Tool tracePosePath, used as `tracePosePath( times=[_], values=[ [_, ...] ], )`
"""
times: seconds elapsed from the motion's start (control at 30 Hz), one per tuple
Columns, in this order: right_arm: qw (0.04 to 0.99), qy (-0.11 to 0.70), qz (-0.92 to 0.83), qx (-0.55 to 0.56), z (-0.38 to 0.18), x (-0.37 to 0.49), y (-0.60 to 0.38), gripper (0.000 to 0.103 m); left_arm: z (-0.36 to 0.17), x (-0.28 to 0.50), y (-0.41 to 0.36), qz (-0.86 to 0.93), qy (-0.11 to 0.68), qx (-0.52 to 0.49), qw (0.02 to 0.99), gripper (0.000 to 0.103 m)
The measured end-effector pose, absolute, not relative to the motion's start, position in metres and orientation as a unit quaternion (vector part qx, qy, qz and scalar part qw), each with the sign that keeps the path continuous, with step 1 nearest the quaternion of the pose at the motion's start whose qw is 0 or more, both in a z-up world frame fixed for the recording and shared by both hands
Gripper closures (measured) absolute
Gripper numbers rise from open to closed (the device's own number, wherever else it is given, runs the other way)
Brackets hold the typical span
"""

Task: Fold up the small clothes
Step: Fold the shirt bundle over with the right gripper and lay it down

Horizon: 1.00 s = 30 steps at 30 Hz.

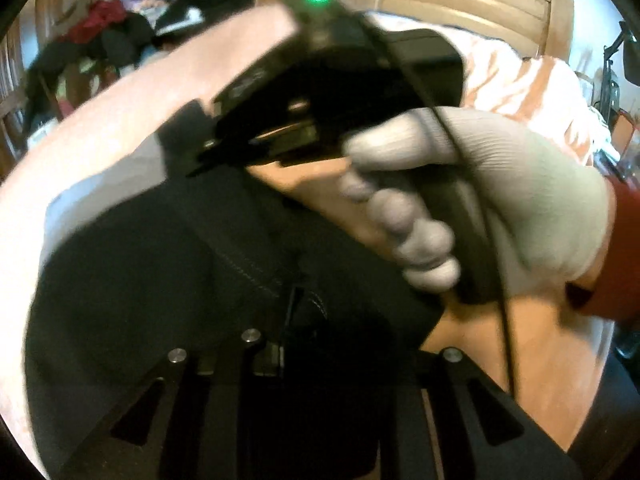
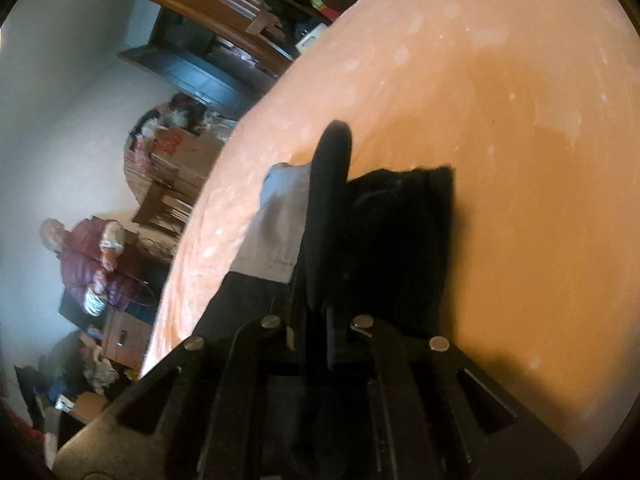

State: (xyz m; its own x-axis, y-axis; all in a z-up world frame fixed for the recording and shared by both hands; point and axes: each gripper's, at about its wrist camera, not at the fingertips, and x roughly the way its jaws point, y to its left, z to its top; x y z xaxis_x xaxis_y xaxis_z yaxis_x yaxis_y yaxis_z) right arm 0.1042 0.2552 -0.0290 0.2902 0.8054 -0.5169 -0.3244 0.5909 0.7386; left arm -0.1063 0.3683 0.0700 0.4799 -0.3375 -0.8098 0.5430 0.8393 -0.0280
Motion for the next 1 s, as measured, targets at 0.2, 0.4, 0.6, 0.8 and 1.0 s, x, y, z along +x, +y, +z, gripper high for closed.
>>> tracePosePath(
  times=[0.2,0.4,0.6,0.8,1.0],
  values=[
    [0.713,0.529,0.361,0.285,-0.066,0.118,0.249,0.09,0.042,-0.1,0.347,-0.255,0.487,0.091,0.83,0.067],
    [0.681,0.553,0.381,0.291,-0.048,0.072,0.233,0.05,0.118,-0.157,0.407,-0.266,0.439,0.062,0.856,0.066],
    [0.674,0.56,0.385,0.29,-0.047,0.012,0.21,0.042,0.178,-0.223,0.53,-0.181,0.372,-0.014,0.91,0.061],
    [0.653,0.56,0.395,0.322,-0.056,-0.008,0.211,0.041,0.158,-0.244,0.603,-0.084,0.4,-0.029,0.912,0.061],
    [0.684,0.561,0.374,0.279,-0.069,-0.01,0.216,0.101,0.118,-0.235,0.581,-0.102,0.441,0.011,0.892,0.059]
  ],
)
